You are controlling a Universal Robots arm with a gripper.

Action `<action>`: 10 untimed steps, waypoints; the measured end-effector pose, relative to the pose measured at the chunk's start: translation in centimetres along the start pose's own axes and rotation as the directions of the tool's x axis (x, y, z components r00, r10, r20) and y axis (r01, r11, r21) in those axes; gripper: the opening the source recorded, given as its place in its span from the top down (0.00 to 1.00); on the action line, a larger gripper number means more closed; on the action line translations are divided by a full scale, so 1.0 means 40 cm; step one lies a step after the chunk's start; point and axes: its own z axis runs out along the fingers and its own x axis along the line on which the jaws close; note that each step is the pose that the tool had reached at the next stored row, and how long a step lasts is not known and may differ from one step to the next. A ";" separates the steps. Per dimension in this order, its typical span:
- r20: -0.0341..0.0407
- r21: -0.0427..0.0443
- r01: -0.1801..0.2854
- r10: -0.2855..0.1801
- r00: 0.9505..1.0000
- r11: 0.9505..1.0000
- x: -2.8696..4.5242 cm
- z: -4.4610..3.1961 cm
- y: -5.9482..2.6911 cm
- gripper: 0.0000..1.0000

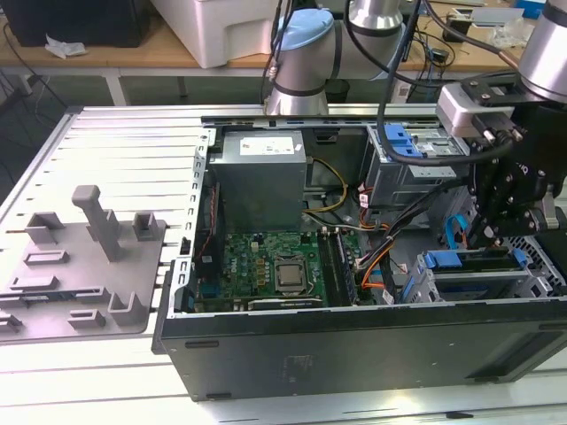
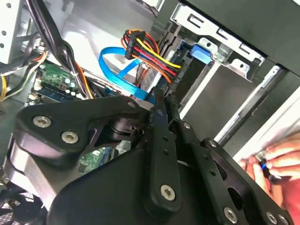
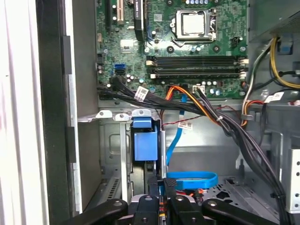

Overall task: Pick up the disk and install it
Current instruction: 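Insert the second disk wire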

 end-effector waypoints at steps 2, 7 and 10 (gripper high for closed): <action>-0.001 0.000 0.000 0.000 1.000 1.000 0.000 0.000 0.000 0.84; -0.002 0.000 0.000 0.000 1.000 1.000 -0.001 0.000 -0.003 0.84; -0.007 0.000 0.000 0.000 1.000 1.000 -0.001 0.000 -0.005 0.84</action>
